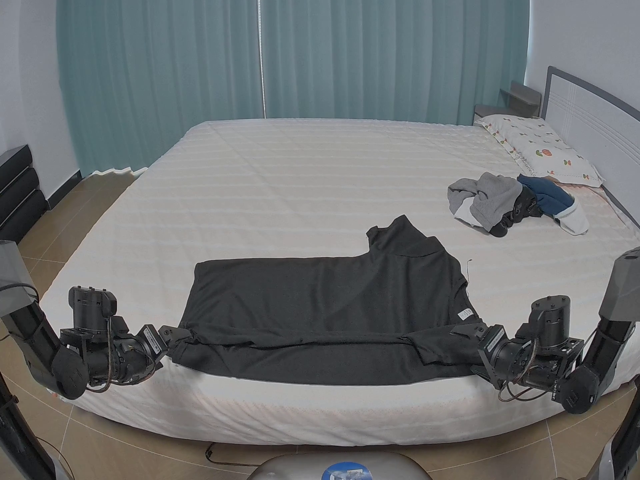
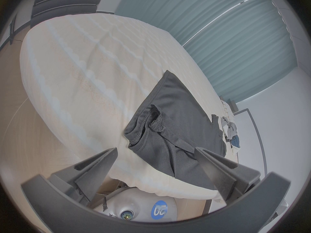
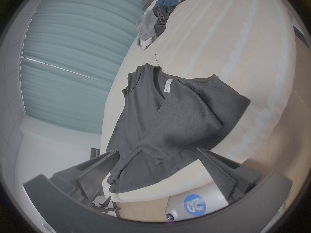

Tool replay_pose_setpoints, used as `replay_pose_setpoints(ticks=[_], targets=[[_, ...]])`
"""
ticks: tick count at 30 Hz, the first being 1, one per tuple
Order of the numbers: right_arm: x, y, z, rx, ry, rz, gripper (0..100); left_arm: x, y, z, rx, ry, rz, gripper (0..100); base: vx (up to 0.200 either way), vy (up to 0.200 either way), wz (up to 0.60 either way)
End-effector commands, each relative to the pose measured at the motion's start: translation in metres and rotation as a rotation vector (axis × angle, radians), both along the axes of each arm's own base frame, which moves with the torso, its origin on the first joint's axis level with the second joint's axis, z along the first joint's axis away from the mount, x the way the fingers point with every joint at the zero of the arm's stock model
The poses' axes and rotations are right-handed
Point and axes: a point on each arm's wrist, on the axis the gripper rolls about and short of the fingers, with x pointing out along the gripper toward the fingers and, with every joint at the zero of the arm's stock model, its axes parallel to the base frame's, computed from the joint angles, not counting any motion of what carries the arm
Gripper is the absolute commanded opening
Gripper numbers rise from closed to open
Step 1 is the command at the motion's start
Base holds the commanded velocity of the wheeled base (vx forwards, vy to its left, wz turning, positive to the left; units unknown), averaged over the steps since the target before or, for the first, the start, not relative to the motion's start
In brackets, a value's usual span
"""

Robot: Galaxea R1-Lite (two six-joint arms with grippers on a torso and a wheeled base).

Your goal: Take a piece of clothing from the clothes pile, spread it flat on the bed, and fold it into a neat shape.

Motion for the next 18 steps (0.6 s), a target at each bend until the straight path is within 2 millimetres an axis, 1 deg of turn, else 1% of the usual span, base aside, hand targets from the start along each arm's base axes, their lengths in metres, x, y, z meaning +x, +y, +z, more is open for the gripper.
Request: replay_pose_setpoints(ticks=[1,11,16,18], targets=[[0.0076,0.0060,-0.0161,-0.019,0.036,0.001,100,0.0011,0.0000,-0.0024,0.000,0.008,-0.001,100,0.000,0.000,0.00],[0.0092,0.0045,-0.0185,-0.021,0.041,-0.014,100,0.0021,0.0000,-0.0040,0.000,0.013,0.001,100,0.000,0.000,0.00],[0.0149,0.0046,-0.0176,-0.013,0.018,-0.021,100,0.0018,0.0000,-0.0042,0.000,0.015,0.001,100,0.000,0.000,0.00],[0.0156,0.0044,-0.0210,-0.016,0.026,-0.022,100,0.0018,0.0000,-0.0042,0.000,0.015,0.001,100,0.000,0.000,0.00]])
